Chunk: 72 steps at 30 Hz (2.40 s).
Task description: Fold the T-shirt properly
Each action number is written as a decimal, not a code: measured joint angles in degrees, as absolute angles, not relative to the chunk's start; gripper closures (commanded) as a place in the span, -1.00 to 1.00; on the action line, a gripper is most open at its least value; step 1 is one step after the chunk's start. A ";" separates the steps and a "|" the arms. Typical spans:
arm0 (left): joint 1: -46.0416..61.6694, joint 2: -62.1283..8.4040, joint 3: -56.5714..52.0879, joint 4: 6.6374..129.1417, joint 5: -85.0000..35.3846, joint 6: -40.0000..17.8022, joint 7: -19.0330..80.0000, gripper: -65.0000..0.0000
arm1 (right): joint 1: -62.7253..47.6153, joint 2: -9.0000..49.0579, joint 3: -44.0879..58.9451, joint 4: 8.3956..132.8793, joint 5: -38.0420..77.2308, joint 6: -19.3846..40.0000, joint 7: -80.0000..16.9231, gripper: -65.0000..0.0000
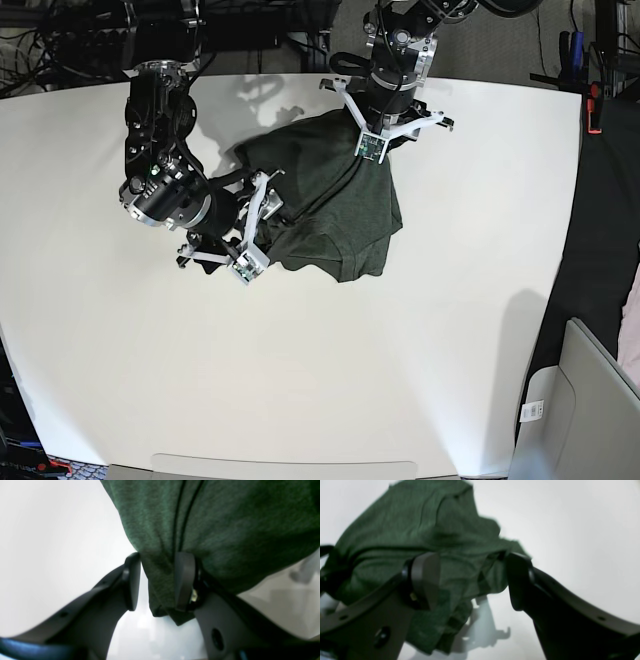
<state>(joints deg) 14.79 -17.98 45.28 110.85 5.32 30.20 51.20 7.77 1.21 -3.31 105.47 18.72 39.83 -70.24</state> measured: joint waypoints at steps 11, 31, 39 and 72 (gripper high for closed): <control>15.07 -17.34 36.71 114.17 5.32 39.44 52.01 0.38 | 7.40 0.73 -8.27 107.26 19.40 39.99 -73.49 0.08; 15.86 -17.32 23.81 114.41 4.93 39.62 52.07 0.38 | 10.63 -5.50 -24.69 94.06 19.70 39.99 -76.42 0.80; 15.70 -17.28 23.62 114.37 4.93 39.62 52.05 0.38 | 14.35 -1.69 -24.21 83.83 18.15 40.34 -71.94 0.81; 15.53 -17.15 23.88 114.37 4.95 39.51 52.01 0.38 | 20.62 6.83 -15.22 83.53 16.53 39.68 -69.95 0.81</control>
<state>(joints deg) 15.53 -17.15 23.88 114.37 4.95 39.51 52.01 20.62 6.83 -15.22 83.53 16.53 39.68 -69.95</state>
